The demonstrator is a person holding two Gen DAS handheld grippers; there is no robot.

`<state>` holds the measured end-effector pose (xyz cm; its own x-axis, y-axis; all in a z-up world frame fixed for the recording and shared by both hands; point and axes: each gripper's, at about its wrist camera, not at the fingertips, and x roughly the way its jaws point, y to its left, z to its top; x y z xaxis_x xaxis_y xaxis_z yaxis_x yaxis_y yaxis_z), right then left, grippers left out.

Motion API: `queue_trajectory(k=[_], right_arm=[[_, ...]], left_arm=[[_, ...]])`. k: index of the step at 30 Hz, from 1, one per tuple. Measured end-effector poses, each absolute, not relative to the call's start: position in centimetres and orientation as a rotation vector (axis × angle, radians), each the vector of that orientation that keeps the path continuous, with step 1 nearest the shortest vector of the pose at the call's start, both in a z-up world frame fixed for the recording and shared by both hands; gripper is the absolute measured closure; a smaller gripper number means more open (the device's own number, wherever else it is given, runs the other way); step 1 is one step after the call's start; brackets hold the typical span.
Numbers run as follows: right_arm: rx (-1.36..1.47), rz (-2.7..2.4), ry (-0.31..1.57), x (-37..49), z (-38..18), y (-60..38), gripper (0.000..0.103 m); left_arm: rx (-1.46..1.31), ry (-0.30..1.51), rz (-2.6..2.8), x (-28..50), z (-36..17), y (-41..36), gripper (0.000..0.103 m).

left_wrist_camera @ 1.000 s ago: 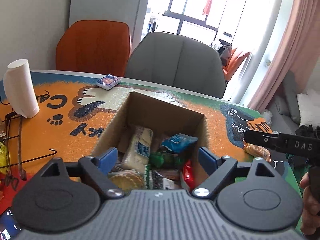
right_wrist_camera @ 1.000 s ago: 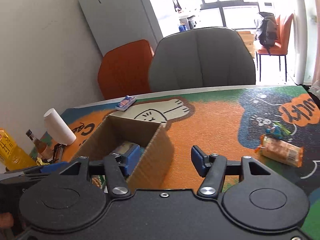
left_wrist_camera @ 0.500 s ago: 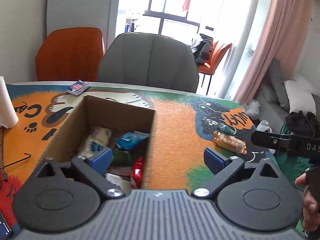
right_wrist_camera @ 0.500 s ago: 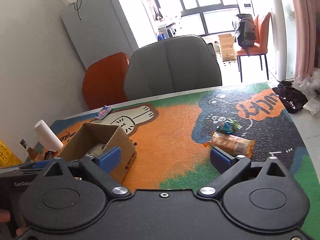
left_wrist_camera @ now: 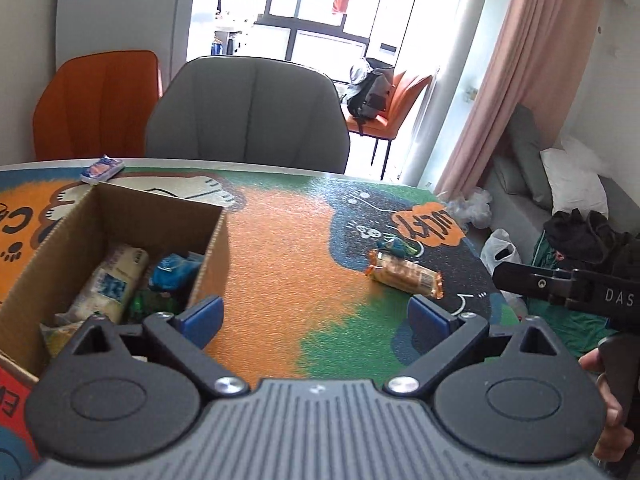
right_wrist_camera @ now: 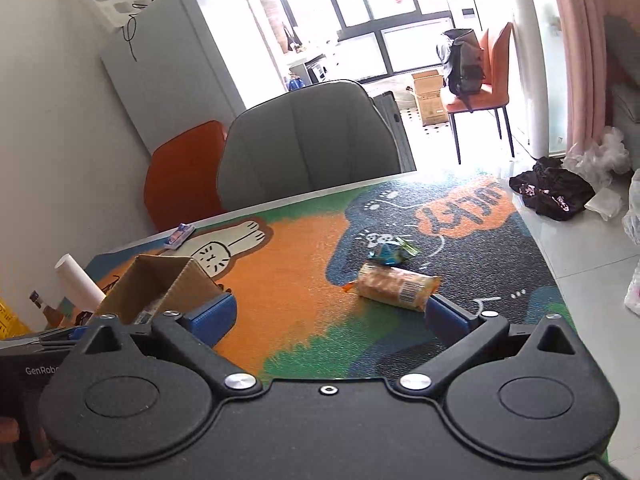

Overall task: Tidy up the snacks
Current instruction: 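Move both tools back toward the remaining bread roll and chip bag, then grasp the clear-wrapped bread roll with the left gripper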

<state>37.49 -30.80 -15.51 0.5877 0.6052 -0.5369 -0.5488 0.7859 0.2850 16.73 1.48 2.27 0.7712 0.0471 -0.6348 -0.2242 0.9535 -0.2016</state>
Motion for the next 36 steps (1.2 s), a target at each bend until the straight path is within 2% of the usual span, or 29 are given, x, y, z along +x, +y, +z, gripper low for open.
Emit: queue_trajectory(k=[6,8,13,20,23,36], right_arm=[[0.112,0.658,0.652,38.8,-16.1,-32.6,0.001],[0.118,0.657,0.650,39.2,-16.4,-32.9,0.003],[0.135,0.657,0.658,40.6,-17.0,-33.8,0.017],[0.163,0.647,0.675,42.7,-17.9,-34.9,0.020],[0.169,0.635,0.685,43.8,-18.4,-35.3,0.025],[0.205,0.597,0.773,49.1,-21.3,-35.5,0.025]], left_arm=[[-0.273,0.671,0.144,18.4,1.6,-0.4,0.005],[-0.279,0.671,0.145,19.1,1.3,-0.8,0.005],[-0.294,0.667,0.180,20.9,0.5,-1.5,0.005],[-0.333,0.680,0.222,24.2,-0.6,-1.9,0.005],[-0.335,0.694,0.233,25.8,-1.3,-2.2,0.005],[-0.322,0.752,0.324,32.4,-4.9,-4.5,0.005]])
